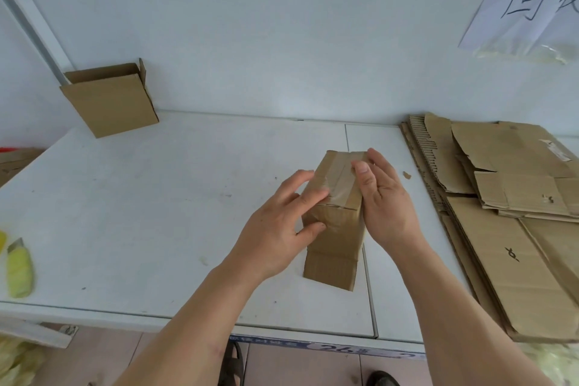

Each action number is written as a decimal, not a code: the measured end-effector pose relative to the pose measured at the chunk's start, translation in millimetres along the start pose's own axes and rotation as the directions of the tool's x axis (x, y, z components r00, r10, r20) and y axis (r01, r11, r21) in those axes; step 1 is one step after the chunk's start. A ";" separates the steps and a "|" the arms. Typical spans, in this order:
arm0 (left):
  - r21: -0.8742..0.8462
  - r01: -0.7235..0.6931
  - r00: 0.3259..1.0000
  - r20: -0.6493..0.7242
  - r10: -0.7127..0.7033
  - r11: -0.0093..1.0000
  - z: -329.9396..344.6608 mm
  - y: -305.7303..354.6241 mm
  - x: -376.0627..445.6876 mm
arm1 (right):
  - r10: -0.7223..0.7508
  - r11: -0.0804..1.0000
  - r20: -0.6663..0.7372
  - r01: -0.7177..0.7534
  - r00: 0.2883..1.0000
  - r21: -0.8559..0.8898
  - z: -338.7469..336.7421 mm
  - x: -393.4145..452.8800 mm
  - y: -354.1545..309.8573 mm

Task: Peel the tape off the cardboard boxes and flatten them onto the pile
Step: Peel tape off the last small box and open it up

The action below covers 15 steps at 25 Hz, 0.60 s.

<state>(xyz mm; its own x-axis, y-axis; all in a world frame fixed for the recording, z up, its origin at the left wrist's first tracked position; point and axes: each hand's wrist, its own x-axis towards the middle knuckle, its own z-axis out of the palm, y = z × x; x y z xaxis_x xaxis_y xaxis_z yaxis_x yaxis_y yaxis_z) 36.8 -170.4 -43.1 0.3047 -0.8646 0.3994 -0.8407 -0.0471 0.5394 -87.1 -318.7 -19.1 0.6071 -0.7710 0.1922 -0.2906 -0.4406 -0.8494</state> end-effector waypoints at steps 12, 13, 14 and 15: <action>-0.037 0.070 0.987 0.149 -0.064 0.997 3.7 -15.0 -0.7 | 0.026 0.995 0.036 -0.022 0.999 -0.098 -4.7 4.9 22.6; -0.038 0.064 0.988 0.142 -0.058 0.997 4.5 -16.7 -1.7 | 0.024 0.995 0.035 -0.020 0.999 -0.099 -4.4 5.2 22.7; -0.042 0.058 0.990 0.133 -0.052 0.997 5.4 -17.9 -2.2 | 0.022 0.995 0.033 -0.019 0.999 -0.095 -3.7 5.8 22.5; -0.045 0.050 0.992 0.119 -0.044 0.998 6.3 -18.8 -2.4 | 0.021 0.996 0.032 -0.018 0.999 -0.090 -3.0 6.3 22.3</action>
<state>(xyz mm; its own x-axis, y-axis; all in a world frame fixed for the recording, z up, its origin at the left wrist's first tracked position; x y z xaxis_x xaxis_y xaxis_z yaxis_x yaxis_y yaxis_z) 49.1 -170.6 -58.9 0.2860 -0.9152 0.2841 -0.8036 -0.0675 0.5913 -92.0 -334.8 -35.3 0.6246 -0.7647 0.1584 -0.3669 -0.4664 -0.8049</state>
